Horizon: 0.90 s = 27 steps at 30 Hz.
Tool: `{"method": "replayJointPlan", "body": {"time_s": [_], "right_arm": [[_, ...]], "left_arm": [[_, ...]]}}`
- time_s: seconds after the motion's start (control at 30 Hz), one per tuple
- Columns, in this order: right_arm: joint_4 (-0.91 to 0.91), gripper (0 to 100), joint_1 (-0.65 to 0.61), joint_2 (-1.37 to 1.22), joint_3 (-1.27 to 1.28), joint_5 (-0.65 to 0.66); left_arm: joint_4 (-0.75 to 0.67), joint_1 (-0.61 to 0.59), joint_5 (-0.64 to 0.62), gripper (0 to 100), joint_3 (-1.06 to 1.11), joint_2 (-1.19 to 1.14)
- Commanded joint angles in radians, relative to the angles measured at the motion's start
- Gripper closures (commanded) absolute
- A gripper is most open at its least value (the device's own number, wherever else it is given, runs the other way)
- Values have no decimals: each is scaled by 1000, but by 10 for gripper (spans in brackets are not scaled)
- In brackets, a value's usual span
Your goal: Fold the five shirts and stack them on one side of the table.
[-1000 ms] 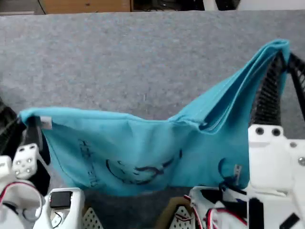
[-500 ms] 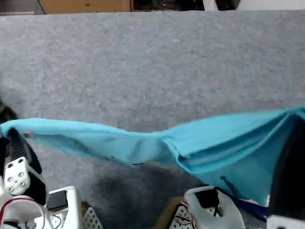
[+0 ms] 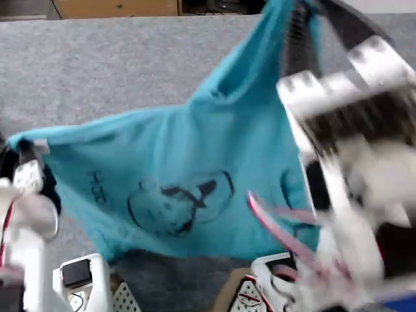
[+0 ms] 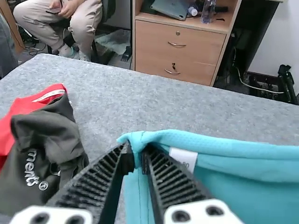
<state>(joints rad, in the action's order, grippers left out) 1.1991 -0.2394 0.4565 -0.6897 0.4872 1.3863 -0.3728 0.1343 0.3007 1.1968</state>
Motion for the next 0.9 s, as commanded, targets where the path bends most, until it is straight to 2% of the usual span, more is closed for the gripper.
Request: {"method": "replayJointPlan", "body": {"time_s": [0.0,0.1,0.23,0.37,0.6,0.77,0.87], "right_arm": [[-94,995,2,-96,94,2],[-213,995,30,-202,171,2],[-407,995,50,-367,213,-34],[-554,995,48,-561,163,-46],[-591,995,45,-908,-119,-48],[-405,995,51,-1067,-375,-48],[-215,995,51,-1104,-515,-41]], "left_arm": [[-206,-5,12,981,146,-4],[-442,-5,8,981,334,-35],[-824,-5,6,981,549,-143],[-1040,6,5,981,563,-308],[-1168,72,5,981,374,-677],[-1158,83,5,981,216,-888],[-1065,80,12,981,146,-938]]}}
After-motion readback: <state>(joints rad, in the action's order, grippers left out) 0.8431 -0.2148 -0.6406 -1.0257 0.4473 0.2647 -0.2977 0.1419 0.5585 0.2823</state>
